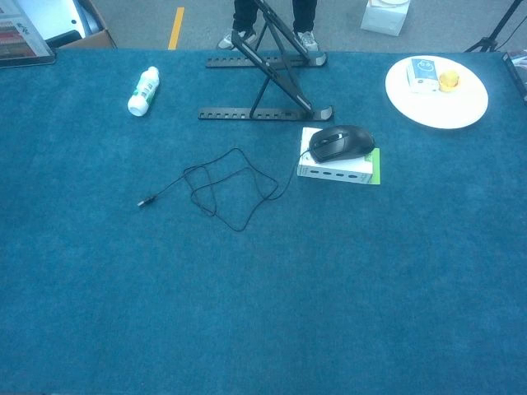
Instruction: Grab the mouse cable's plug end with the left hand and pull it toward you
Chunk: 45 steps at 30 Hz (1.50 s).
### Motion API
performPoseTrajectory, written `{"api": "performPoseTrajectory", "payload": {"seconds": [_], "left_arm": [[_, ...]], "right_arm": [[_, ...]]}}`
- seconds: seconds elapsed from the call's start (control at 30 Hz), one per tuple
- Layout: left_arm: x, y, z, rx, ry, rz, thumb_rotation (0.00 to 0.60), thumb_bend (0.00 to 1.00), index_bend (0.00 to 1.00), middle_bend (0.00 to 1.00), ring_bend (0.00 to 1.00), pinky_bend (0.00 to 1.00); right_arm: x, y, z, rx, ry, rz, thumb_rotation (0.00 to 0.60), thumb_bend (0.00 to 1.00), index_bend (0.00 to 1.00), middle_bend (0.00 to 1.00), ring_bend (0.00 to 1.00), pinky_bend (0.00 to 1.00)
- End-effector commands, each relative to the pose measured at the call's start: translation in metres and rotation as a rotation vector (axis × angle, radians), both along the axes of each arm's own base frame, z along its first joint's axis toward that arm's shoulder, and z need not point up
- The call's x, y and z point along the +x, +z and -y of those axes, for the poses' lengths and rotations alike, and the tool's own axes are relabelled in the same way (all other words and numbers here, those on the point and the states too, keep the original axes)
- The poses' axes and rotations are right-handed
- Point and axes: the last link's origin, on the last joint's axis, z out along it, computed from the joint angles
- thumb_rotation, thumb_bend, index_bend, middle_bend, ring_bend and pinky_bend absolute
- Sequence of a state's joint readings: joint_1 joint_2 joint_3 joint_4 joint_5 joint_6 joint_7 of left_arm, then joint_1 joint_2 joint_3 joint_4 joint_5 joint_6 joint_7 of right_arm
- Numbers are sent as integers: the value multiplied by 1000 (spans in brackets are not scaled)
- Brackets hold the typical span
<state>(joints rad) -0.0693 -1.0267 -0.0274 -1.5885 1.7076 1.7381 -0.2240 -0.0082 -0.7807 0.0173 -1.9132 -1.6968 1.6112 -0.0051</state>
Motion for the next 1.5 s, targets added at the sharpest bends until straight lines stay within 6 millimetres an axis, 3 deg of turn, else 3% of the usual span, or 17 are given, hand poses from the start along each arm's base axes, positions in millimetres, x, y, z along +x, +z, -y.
{"api": "performPoseTrajectory", "payload": {"seconds": [0.03,0.37,0.4,0.53,0.6,0.7,0.77,0.83,0.9,1.0,1.23,1.5], "left_arm": [[-1,2,5,20,9,13,600,264,483,140,97,367],[0,0,10,37,32,13,600,264,484,139,97,367],[0,-2,10,20,33,9,571,264,484,137,97,367],[1,-8,9,-38,39,42,301,264,484,125,92,365],[1,-9,7,-36,40,27,284,264,484,124,91,365],[3,-14,5,-49,37,11,309,264,489,125,91,365],[5,-18,4,-56,34,4,363,264,492,126,91,365],[7,-22,3,-64,32,9,468,264,495,125,91,365],[10,-28,2,-83,26,20,534,264,498,125,91,365],[16,-41,-4,-113,9,23,591,264,500,126,91,365],[34,-76,-23,-209,-30,7,600,264,500,124,91,362],[53,-123,-38,-313,-65,-40,600,264,500,111,90,348]], "right_arm": [[-2,-2,3,13,4,4,600,381,320,203,112,82],[0,-2,18,42,30,2,600,381,320,203,112,82],[1,-2,19,45,33,0,600,381,320,203,112,82],[0,-4,24,56,38,-6,600,380,320,203,112,82],[0,-4,28,57,40,-11,600,381,321,203,112,82],[2,-6,31,65,48,-15,600,381,320,203,112,82],[3,-6,33,67,56,-20,600,381,320,203,112,82],[6,-6,34,64,64,-23,600,381,320,203,112,82],[9,-3,37,55,75,-29,600,381,320,203,112,82],[19,3,43,42,103,-34,600,381,320,203,112,82],[49,21,53,4,179,-62,600,381,320,203,112,82],[59,25,56,0,195,-79,600,381,320,203,112,82]]}}
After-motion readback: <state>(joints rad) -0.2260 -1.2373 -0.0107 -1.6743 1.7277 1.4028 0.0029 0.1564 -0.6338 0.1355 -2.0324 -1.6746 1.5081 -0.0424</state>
